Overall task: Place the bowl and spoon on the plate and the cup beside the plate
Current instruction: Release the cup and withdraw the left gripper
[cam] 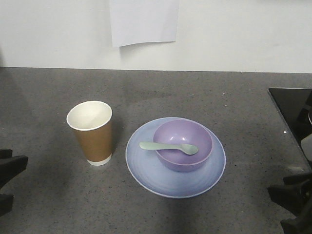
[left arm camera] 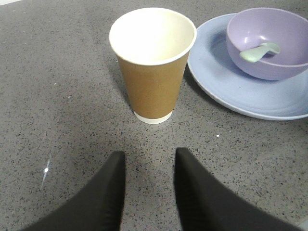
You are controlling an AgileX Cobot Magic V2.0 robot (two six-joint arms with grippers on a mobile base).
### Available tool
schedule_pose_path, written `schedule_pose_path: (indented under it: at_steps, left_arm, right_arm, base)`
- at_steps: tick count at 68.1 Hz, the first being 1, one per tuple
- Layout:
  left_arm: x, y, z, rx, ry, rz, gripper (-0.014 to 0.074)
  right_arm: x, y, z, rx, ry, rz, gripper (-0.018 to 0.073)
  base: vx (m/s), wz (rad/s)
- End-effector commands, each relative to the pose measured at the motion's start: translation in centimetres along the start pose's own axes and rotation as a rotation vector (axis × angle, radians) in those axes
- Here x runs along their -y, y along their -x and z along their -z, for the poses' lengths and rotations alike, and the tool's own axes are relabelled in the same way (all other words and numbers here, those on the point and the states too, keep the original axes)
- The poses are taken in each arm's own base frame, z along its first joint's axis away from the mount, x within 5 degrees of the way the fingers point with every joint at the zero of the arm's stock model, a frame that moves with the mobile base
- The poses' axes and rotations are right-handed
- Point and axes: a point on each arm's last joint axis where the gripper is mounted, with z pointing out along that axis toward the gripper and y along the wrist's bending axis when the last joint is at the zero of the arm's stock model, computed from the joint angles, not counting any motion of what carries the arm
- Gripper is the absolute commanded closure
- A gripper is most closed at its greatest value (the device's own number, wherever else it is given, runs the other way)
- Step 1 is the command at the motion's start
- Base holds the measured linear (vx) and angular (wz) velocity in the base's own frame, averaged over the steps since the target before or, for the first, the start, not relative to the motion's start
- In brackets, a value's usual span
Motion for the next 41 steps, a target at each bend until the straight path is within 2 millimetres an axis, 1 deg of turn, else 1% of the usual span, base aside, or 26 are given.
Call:
schedule_pose_path:
  at_steps: [1, 9, 13, 41]
  left_arm:
    - [-0.10, 1.07, 0.32, 0.100, 0.016, 0.018, 0.0482]
    - [-0.13, 1.00, 0.25, 0.102, 0.019, 0.019, 0.0594]
    - [-0.13, 1.00, 0.25, 0.102, 0.019, 0.019, 0.0605]
    - [-0.05, 0.81, 0.23, 0.082, 0.011, 0.018, 0.0605]
  right_arm:
    - [0.03, 0.81, 0.64, 0.061, -0.007, 0.004, 0.0419]
    - [0.02, 0.76, 0.64, 0.056, -0.006, 0.004, 0.0532]
    - [0.02, 0.75, 0.64, 0.055, -0.006, 0.004, 0.0574]
    - [0.04, 0.75, 0.64, 0.055, -0.008, 0.007, 0.0568]
  base:
    - [0.00, 0.00]
    - [0.00, 0.00]
    - [0.00, 0.00]
    - [0.00, 0.00]
